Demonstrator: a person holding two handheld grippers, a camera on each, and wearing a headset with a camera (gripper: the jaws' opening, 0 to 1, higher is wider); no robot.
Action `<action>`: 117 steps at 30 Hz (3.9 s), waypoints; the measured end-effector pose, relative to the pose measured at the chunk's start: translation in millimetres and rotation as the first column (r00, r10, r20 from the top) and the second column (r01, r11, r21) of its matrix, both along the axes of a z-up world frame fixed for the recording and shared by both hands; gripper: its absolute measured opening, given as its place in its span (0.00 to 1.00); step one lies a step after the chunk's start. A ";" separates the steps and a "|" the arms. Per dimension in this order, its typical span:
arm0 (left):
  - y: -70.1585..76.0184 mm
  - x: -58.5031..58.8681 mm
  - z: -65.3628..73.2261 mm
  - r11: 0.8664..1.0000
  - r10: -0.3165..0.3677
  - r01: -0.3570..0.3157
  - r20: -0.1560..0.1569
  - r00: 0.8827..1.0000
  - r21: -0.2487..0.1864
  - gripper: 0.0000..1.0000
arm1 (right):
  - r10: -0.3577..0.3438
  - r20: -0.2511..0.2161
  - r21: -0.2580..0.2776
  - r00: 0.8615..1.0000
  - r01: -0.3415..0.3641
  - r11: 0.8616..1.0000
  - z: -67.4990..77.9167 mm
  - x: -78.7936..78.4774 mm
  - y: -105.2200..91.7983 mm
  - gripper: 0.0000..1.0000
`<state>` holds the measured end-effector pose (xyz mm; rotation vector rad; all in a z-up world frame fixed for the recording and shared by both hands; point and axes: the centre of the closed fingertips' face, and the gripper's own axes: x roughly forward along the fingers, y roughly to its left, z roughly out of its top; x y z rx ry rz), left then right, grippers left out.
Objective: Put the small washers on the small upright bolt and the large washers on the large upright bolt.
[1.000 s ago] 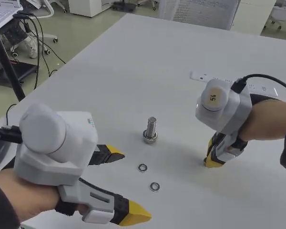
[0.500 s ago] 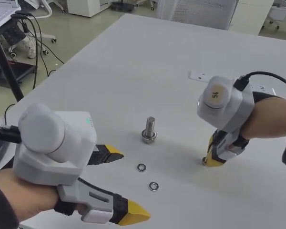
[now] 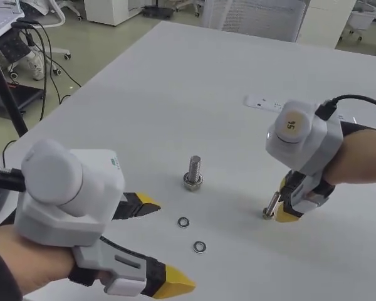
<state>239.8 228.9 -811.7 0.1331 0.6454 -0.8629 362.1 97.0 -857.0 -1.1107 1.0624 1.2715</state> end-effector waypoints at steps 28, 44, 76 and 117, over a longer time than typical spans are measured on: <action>0.0 4.7 1.3 1.000 -0.014 0.014 0.011 1.000 0.004 0.75 | -0.042 -0.021 0.001 0.999 0.042 0.999 -2.5 -25.0 -20.6 0.27; -0.9 4.3 3.5 1.000 -0.015 0.015 0.026 1.000 0.004 0.75 | 0.016 -0.045 0.028 0.999 -0.015 0.999 2.9 -61.4 2.0 0.26; -1.1 3.2 6.6 1.000 -0.009 0.009 0.042 0.999 -0.002 0.75 | 0.212 -0.031 0.073 0.977 -0.209 0.975 -4.9 -91.1 97.6 0.26; 1.3 3.1 8.4 1.000 0.004 -0.004 0.051 0.999 -0.014 0.74 | 0.309 -0.004 0.050 0.951 -0.308 0.950 -25.2 -93.6 112.1 0.15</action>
